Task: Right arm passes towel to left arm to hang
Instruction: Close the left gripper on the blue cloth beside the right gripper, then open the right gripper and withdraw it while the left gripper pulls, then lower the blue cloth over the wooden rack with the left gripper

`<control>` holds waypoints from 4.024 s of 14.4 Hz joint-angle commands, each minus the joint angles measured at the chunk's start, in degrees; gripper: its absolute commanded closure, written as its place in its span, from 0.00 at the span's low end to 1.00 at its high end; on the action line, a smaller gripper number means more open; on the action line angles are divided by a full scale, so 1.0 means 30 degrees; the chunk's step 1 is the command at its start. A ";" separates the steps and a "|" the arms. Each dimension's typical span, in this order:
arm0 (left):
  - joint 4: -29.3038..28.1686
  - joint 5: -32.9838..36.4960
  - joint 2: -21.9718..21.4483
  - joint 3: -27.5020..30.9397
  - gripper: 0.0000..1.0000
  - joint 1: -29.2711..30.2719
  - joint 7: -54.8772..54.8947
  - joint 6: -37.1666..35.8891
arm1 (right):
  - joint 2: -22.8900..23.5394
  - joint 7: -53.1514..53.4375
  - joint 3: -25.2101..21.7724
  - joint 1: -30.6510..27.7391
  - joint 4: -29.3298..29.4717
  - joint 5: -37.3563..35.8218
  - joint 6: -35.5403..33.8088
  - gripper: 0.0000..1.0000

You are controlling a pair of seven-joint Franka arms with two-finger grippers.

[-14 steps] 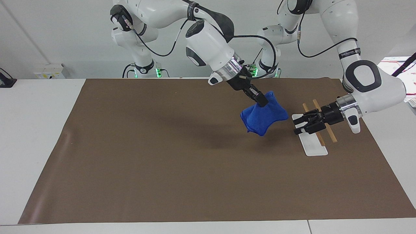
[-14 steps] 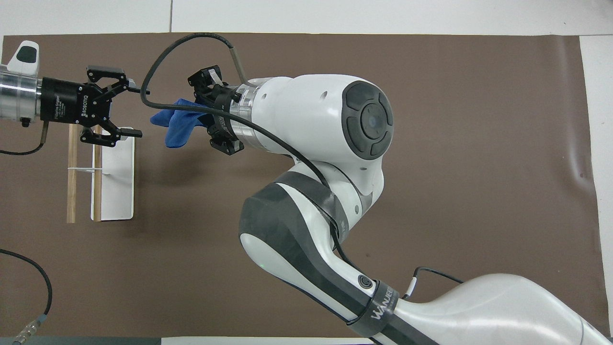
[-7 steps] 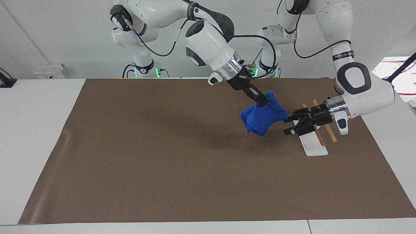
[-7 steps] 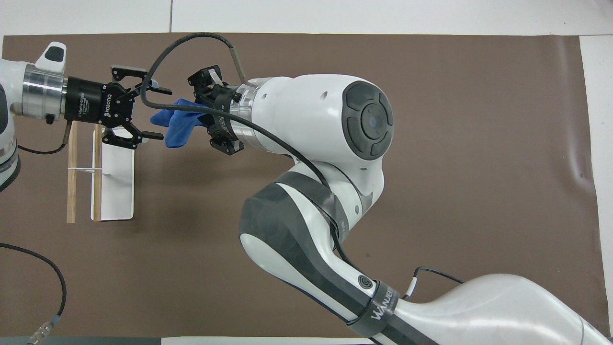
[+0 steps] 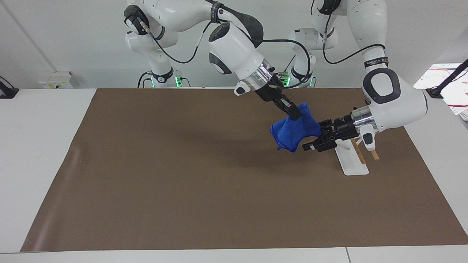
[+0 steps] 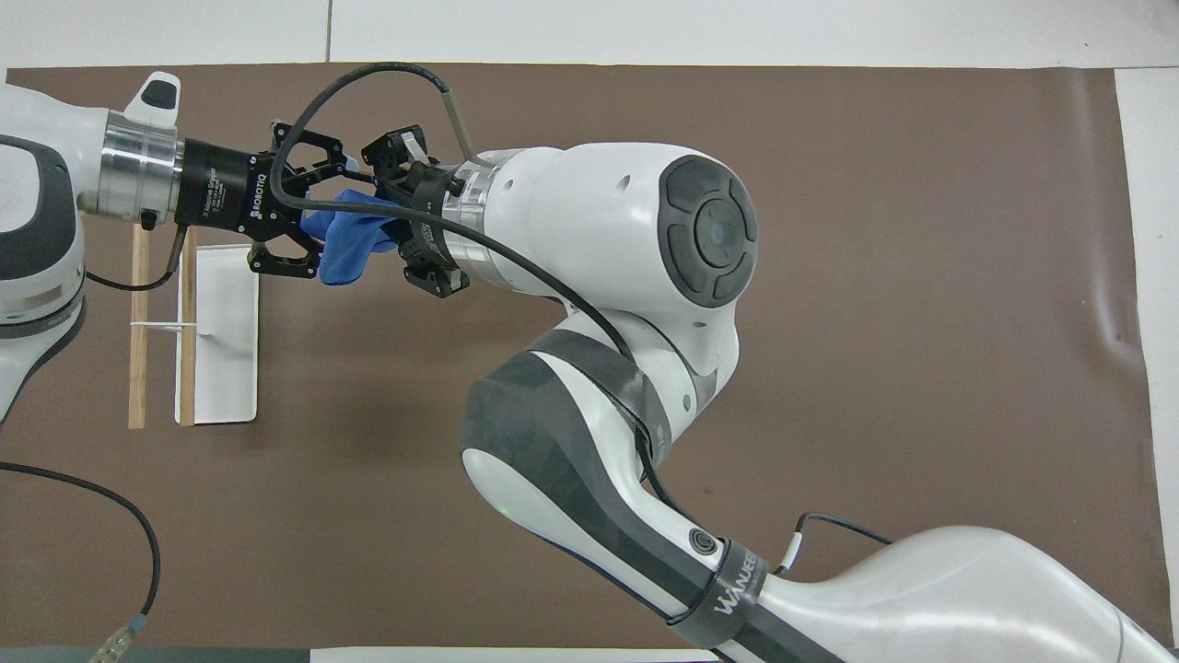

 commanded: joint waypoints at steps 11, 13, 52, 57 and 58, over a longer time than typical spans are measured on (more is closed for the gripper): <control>-0.0143 0.0033 -0.0268 0.0121 1.00 0.0132 0.0132 0.0892 | -0.0589 0.0198 -0.0004 -0.0206 -0.0723 0.0396 0.0368 1.00; -0.0085 0.0150 -0.0297 0.0121 1.00 0.0162 0.0161 0.0892 | -0.0589 0.0198 -0.0004 -0.0206 -0.0723 0.0396 0.0368 1.00; -0.0524 1.7258 -0.5453 -0.0055 1.00 -0.1536 2.2091 0.0893 | -0.8899 -3.1878 -0.7962 -0.8650 -0.3491 -0.6371 -2.0464 0.00; -0.0553 1.7494 -0.5453 0.0091 1.00 -0.1158 2.4184 0.1098 | -0.9874 -3.3316 -1.0843 -0.7237 -0.5641 -0.4820 -1.7769 0.00; -0.0553 1.7494 -0.5453 0.0092 1.00 -0.0838 2.4504 0.0952 | -1.0369 -3.3520 -1.0844 -0.7208 -0.6138 -0.4790 -1.7766 0.00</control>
